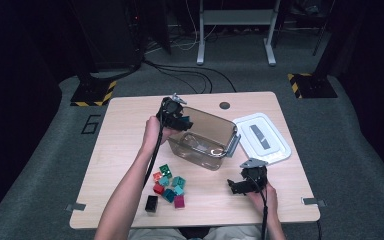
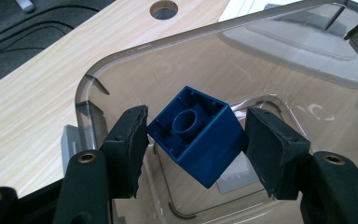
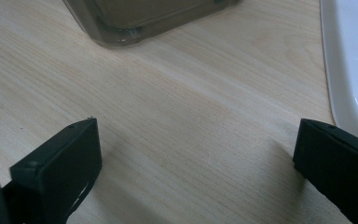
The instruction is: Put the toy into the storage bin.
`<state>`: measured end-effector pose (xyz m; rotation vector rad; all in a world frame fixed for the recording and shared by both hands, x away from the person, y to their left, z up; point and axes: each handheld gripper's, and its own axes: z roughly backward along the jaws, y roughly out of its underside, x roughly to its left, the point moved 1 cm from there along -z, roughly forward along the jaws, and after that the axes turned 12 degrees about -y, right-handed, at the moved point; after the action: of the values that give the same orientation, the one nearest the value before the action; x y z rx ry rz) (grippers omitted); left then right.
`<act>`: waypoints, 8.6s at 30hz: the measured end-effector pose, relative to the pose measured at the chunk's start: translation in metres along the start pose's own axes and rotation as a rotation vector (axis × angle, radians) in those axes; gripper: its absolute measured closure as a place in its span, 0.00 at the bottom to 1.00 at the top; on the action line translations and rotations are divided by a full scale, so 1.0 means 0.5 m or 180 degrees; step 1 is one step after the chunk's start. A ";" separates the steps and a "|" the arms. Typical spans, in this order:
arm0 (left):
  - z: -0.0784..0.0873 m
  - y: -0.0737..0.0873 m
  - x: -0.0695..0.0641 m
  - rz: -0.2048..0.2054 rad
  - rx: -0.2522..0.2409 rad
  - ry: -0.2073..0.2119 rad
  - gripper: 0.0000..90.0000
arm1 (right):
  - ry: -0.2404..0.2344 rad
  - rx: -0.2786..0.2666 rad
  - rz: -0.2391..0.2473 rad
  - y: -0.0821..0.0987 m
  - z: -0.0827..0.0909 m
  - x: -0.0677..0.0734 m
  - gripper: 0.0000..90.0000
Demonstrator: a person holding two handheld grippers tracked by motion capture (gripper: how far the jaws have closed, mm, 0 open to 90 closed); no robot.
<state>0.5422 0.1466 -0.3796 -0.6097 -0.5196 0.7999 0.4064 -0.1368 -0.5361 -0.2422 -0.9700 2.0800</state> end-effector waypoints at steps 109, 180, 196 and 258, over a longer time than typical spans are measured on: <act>-0.009 0.339 0.000 0.0531 0.0339 0.0249 0.15 | 0.0027 -0.0004 -0.0008 -0.001 -0.001 0.000 0.00; 0.069 0.299 0.041 0.0505 0.0210 0.0079 0.45 | 0.0065 -0.0006 0.0014 0.002 0.001 -0.001 0.00; 0.125 0.251 0.073 0.0471 0.0093 0.0016 0.45 | 0.0065 -0.0008 0.0020 0.002 0.001 -0.002 0.00; 0.092 0.010 0.018 0.0075 -0.0062 -0.0010 0.45 | -0.0002 0.0002 0.0004 -0.001 0.000 -0.003 0.00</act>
<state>0.5157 0.1701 -0.3487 -0.6338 -0.5243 0.8190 0.4078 -0.1379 -0.5363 -0.2419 -0.9698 2.0816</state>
